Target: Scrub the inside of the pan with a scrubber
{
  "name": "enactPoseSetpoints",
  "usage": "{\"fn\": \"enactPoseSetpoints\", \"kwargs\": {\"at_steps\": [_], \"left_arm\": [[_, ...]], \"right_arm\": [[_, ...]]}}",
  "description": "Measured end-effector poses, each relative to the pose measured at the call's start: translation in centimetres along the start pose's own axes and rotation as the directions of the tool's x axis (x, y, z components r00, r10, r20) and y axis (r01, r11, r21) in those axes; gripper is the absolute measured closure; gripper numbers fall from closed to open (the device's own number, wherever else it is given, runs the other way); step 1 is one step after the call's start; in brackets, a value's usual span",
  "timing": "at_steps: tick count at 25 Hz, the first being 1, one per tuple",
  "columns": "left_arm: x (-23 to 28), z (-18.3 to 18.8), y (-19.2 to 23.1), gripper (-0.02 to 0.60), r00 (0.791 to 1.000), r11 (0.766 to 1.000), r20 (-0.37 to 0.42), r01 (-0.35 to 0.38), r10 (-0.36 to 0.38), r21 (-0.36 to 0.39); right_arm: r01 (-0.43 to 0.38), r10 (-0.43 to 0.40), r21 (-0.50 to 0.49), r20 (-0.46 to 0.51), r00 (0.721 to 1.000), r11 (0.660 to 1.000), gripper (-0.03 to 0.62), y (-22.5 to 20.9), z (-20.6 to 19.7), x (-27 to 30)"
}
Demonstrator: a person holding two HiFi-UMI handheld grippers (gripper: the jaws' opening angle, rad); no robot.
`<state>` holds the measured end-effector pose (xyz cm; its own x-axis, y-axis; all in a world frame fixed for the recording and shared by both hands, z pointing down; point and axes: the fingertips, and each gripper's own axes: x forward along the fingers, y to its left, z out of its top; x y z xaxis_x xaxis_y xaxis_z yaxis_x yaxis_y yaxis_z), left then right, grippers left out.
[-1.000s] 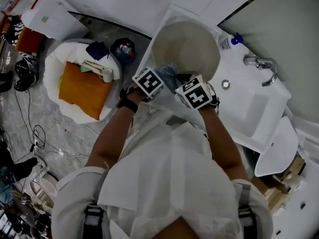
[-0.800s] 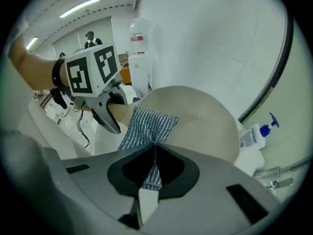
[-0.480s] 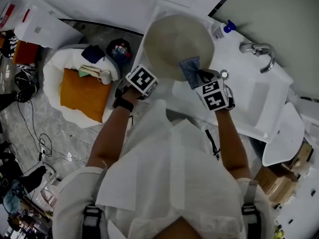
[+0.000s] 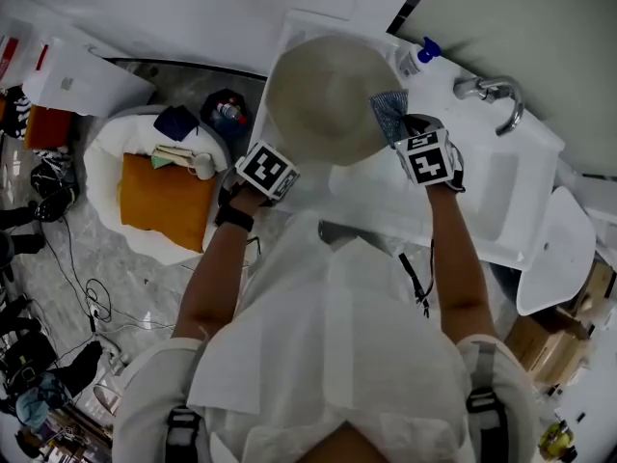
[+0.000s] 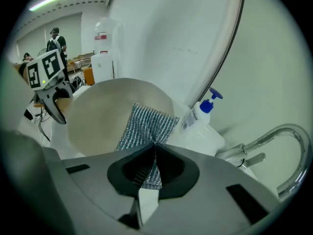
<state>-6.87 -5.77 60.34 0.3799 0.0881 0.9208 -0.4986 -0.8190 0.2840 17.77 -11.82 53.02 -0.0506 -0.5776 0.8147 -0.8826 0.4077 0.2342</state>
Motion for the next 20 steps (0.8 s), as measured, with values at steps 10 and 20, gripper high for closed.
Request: {"fn": "enactPoseSetpoints", "kwargs": {"at_steps": [10,20], "left_arm": [[-0.1,0.1,0.2,0.364,1.000,1.000,-0.007,-0.001,0.001,0.004],[0.0,0.2,0.0,0.364,1.000,1.000,-0.013,-0.003,0.003,0.005]], "right_arm": [[0.045,-0.045,-0.065,-0.011,0.999,0.997,0.574,-4.6,3.0,3.0],[0.087,-0.087,-0.111,0.003,0.996,0.990,0.574,-6.8,7.2,6.0]]}}
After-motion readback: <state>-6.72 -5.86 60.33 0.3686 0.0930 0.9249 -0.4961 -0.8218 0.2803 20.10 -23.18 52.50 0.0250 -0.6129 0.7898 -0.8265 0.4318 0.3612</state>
